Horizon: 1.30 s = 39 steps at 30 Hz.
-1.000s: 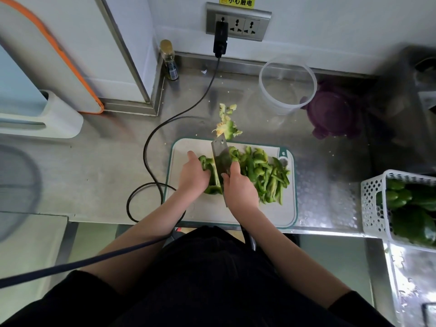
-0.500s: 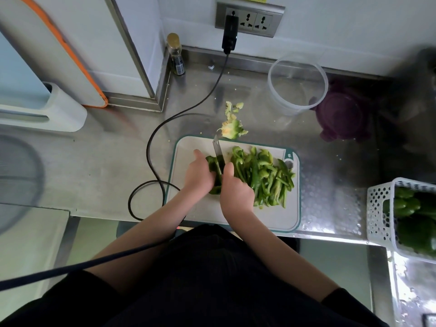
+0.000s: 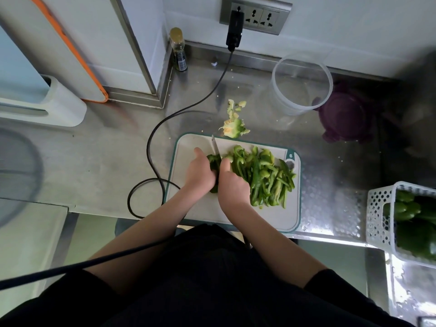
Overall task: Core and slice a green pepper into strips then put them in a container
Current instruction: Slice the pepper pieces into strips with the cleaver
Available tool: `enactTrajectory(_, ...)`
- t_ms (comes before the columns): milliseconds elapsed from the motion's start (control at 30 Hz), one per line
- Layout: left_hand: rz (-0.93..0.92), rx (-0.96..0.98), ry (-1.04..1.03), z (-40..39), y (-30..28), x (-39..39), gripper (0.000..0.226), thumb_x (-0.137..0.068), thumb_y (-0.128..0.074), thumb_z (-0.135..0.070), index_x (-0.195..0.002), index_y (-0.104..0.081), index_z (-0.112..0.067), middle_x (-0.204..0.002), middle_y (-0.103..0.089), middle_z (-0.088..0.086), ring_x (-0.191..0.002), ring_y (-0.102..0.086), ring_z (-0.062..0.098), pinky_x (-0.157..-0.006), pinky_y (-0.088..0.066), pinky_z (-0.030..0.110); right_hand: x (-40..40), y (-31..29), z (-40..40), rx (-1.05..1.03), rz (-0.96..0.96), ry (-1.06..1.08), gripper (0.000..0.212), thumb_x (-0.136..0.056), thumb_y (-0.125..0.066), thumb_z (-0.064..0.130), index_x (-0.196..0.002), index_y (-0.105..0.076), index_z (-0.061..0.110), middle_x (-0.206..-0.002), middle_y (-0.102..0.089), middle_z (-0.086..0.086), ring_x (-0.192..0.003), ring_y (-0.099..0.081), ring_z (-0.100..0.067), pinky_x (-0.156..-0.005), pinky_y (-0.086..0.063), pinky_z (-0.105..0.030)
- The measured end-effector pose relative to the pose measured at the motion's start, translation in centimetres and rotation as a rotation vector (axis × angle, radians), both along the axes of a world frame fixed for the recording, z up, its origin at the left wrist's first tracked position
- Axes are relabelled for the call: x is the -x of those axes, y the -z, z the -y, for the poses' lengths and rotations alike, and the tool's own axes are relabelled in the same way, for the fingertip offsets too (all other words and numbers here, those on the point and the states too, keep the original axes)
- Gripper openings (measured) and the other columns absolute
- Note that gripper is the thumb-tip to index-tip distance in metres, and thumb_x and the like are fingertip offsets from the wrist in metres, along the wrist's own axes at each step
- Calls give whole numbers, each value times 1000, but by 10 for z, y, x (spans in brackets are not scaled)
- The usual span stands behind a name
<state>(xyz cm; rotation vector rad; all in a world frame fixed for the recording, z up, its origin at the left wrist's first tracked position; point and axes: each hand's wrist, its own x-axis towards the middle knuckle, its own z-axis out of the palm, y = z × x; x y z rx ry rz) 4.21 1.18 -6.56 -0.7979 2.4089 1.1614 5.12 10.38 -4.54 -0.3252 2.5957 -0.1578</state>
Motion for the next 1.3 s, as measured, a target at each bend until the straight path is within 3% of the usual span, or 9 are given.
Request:
enactTrajectory(200, 21, -45, -33, 3, -4, 0, 51, -88, -53, -6, -131, -24, -2, -81, -54, 4, -75, -57, 23, -57, -45, 32, -18, 4, -12, -7, -9, 54, 62, -88, -41, -8, -143, -16, 9, -69, -51, -3, -59, -50, -22, -52, -42, -31)
enactTrajectory(367, 0, -28, -1, 4, -3, -5, 37, -88, -54, -5, -115, -29, -5, -73, -49, 0, -61, -49, 10, -44, -35, 23, -13, -2, -12, 6, -14, 15, 61, -88, -40, -9, -143, -17, 7, -79, -58, -7, -59, -51, -24, -52, -43, -32)
enactTrajectory(500, -6, -18, 13, 4, -3, -7, 31, -89, -55, -10, -105, -29, -9, -77, -50, 2, -68, -53, 19, -54, -43, 31, 1, -5, 4, 44, -37, 54, 46, -89, -39, -9, -131, -28, 8, -94, -64, -11, -68, -60, -29, -52, -44, -35)
enactTrajectory(633, 5, 2, -14, 12, -3, -15, 37, -88, -56, -6, -115, -31, -4, -85, -54, 7, -78, -59, 26, -60, -49, 35, -21, -6, -12, -3, -12, -12, 62, -88, -39, -10, -143, -17, 8, -93, -66, -10, -76, -66, -29, -56, -44, -33)
enactTrajectory(733, 31, 24, 13, 22, -3, -19, 36, -87, -57, -6, -112, -31, -7, -82, -54, 8, -72, -60, 24, -57, -53, 38, -24, -4, -18, -25, -17, -80, 67, -86, -40, -12, -145, -14, 7, -89, -66, -9, -70, -64, -27, -55, -43, -33)
enactTrajectory(900, 26, 4, 11, 27, -7, -27, 32, -88, -58, -9, -105, -31, -8, -80, -49, 4, -72, -57, 21, -60, -55, 41, 14, -8, -22, 250, 23, 225, 17, -101, -36, 16, -117, -35, 9, -81, -60, -10, -70, -60, -30, -55, -47, -38)
enactTrajectory(1067, -2, -33, -48, 23, -10, -15, 31, -87, -56, -11, -107, -33, -6, -78, -48, 5, -70, -59, 28, -57, -55, 47, 18, -22, -71, 420, 44, 409, 16, -102, -38, 29, -105, -36, 13, -75, -54, -7, -59, -54, -22, -41, -45, -35)
enactTrajectory(1200, -18, -24, -23, 16, -9, -6, 38, -88, -54, -10, -117, -31, -1, -75, -48, 4, -63, -53, 19, -52, -49, 39, 11, -29, -72, 409, 63, 421, 15, -102, -38, 30, -99, -34, 17, -76, -53, -6, -60, -56, -26, -41, -54, -42)
enactTrajectory(1300, 2, -1, 0, 16, -8, -5, 39, -90, -54, -12, -120, -30, -2, -82, -50, 6, -74, -56, 25, -57, -46, 36, 4, -30, -55, 400, 73, 351, 16, -101, -38, 32, -99, -35, 17, -80, -58, -8, -65, -60, -31, -48, -55, -49)
